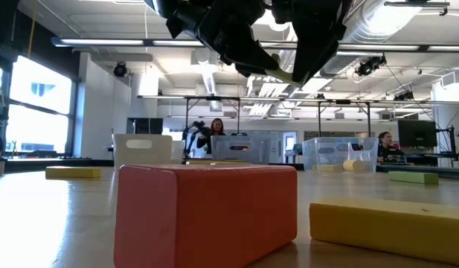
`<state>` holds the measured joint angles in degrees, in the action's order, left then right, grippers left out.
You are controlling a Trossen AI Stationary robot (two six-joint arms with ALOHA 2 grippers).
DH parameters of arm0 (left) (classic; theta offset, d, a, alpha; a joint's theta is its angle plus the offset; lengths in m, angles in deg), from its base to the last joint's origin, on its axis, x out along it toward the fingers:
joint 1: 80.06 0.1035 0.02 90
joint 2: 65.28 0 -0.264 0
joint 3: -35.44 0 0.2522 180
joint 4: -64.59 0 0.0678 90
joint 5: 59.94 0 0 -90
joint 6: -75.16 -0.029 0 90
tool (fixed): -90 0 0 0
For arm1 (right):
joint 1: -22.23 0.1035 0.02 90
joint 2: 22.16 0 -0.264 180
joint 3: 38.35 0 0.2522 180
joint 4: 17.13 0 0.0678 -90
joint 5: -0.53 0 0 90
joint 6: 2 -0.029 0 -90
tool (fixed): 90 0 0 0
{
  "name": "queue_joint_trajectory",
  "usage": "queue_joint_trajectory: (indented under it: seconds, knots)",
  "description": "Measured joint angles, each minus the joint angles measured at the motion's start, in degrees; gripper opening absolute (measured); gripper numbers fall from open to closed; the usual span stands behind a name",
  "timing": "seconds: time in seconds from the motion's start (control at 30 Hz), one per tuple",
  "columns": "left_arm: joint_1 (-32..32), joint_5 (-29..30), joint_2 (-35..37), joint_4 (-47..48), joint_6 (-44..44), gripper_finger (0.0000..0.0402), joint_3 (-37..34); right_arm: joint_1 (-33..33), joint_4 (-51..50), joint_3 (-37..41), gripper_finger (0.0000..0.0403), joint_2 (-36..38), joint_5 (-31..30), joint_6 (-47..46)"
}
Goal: Sort & place blocks by color
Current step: Put the green block into the white bin
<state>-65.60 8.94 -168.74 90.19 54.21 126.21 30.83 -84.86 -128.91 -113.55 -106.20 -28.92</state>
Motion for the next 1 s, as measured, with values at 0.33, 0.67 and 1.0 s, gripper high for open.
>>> queue_joint_trajectory:
  seconds: [0.33,0.67,1.0]
  knots:
    - [0.1,6.6,0.0,3.2,-0.2,0.0105,0.0,0.0,-0.2,0.0,0.0235,0.0,1.3,-0.1]
    - [0.6,21.4,0.0,9.1,-3.5,0.0106,0.0,0.0,-1.1,0.0,0.0247,0.0,0.7,-0.2]
    - [4.1,30.9,3.3,19.4,-3.4,0.0106,0.0,0.0,-1.1,0.0,0.0248,0.0,0.6,-0.1]
